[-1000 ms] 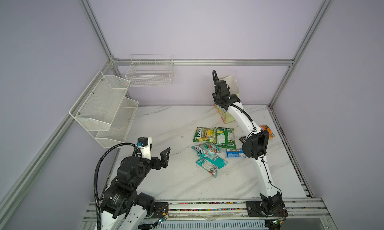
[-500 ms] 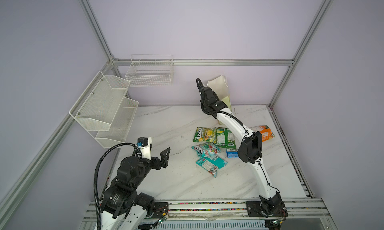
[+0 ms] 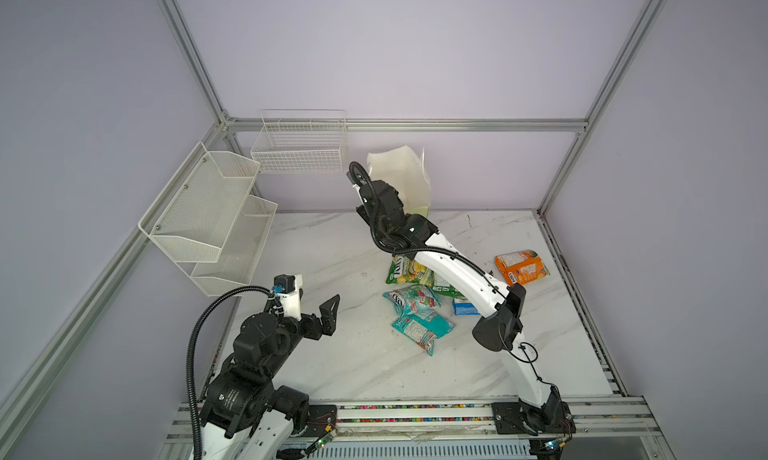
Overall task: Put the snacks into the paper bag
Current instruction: 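Grasp the paper bag's rim with the right gripper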
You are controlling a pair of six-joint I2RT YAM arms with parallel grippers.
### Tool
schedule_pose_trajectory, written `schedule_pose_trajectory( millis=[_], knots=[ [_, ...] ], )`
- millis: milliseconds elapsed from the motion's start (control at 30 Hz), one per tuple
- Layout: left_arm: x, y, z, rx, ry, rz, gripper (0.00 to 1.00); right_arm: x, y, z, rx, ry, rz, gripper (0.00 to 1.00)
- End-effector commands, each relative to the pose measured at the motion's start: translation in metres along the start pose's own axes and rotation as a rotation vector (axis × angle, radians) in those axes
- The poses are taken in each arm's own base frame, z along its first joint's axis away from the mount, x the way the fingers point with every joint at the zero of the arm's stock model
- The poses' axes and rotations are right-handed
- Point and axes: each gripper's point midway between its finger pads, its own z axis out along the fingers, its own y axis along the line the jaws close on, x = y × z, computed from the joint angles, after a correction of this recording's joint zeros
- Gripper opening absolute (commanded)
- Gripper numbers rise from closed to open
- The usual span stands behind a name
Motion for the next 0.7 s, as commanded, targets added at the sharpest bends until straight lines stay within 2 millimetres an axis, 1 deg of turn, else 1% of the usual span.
schedule_pose_trajectory(
  millis=[0, 67, 133, 267, 333, 400, 500, 667],
  knots=[
    [0.008, 0.005, 0.004, -0.018, 0.004, -0.009, 1.0, -0.017, 0.0, -0.029, -0.027, -0.014, 0.104, 0.0],
    [0.007, 0.01, 0.001, -0.048, -0.007, -0.01, 1.0, -0.025, 0.013, -0.043, -0.066, -0.026, 0.155, 0.0],
    [0.005, 0.021, -0.004, -0.111, -0.022, -0.018, 1.0, -0.029, 0.023, -0.054, -0.105, -0.028, 0.203, 0.0],
    [0.001, 0.047, -0.018, -0.262, -0.062, -0.041, 1.0, -0.025, 0.041, -0.065, -0.177, 0.01, 0.266, 0.0],
    [0.002, 0.056, -0.023, -0.312, -0.069, -0.051, 1.0, -0.019, 0.05, -0.066, -0.204, 0.034, 0.276, 0.0],
    [0.002, 0.059, -0.025, -0.331, -0.071, -0.056, 1.0, -0.011, 0.061, -0.066, -0.23, 0.062, 0.299, 0.0],
    [0.002, 0.059, -0.025, -0.334, -0.071, -0.056, 1.0, 0.0, 0.078, -0.063, -0.266, 0.097, 0.347, 0.0],
    [0.003, 0.059, -0.025, -0.33, -0.068, -0.059, 1.0, 0.01, 0.095, -0.056, -0.277, 0.12, 0.403, 0.0]
  ],
)
